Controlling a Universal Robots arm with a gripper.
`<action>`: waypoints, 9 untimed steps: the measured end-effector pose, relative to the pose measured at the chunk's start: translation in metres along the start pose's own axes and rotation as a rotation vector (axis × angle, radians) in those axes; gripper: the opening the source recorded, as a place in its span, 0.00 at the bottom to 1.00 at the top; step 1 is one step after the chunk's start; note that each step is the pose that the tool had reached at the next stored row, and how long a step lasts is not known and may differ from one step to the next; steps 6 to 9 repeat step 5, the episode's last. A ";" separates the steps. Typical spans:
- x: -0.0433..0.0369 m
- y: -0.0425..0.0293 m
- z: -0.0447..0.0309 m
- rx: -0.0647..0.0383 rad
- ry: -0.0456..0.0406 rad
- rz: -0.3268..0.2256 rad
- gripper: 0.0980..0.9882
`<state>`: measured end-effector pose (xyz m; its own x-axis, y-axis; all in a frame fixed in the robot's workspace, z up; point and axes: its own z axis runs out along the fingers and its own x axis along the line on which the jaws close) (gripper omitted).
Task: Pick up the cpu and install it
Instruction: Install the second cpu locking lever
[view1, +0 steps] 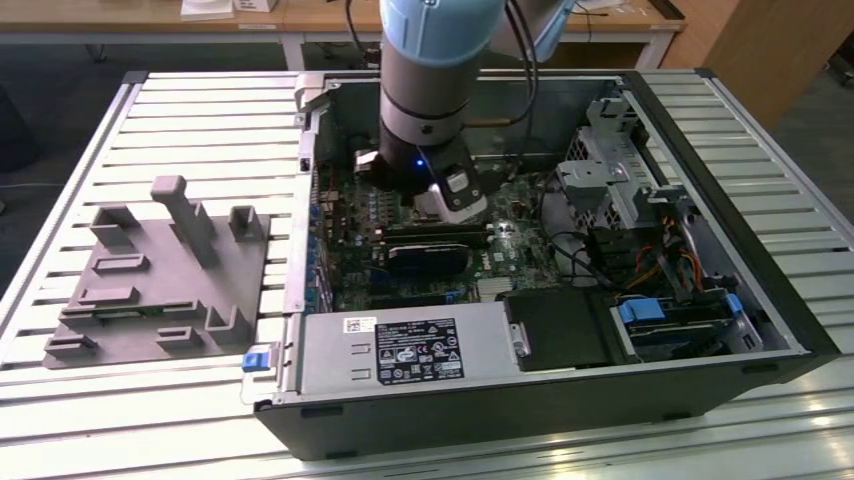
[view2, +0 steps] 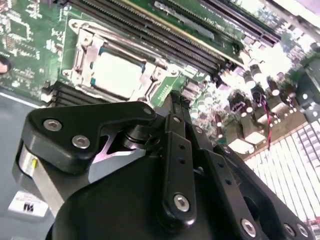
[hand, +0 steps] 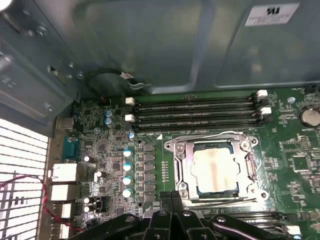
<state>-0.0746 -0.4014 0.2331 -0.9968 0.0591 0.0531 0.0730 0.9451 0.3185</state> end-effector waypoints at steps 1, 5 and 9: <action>0.0002 0.0010 -0.0030 0.000 0.0000 0.000 0.01; 0.0006 0.0038 -0.0112 -0.001 0.0001 0.000 0.01; 0.0006 0.0038 -0.0112 -0.001 0.0001 0.000 0.01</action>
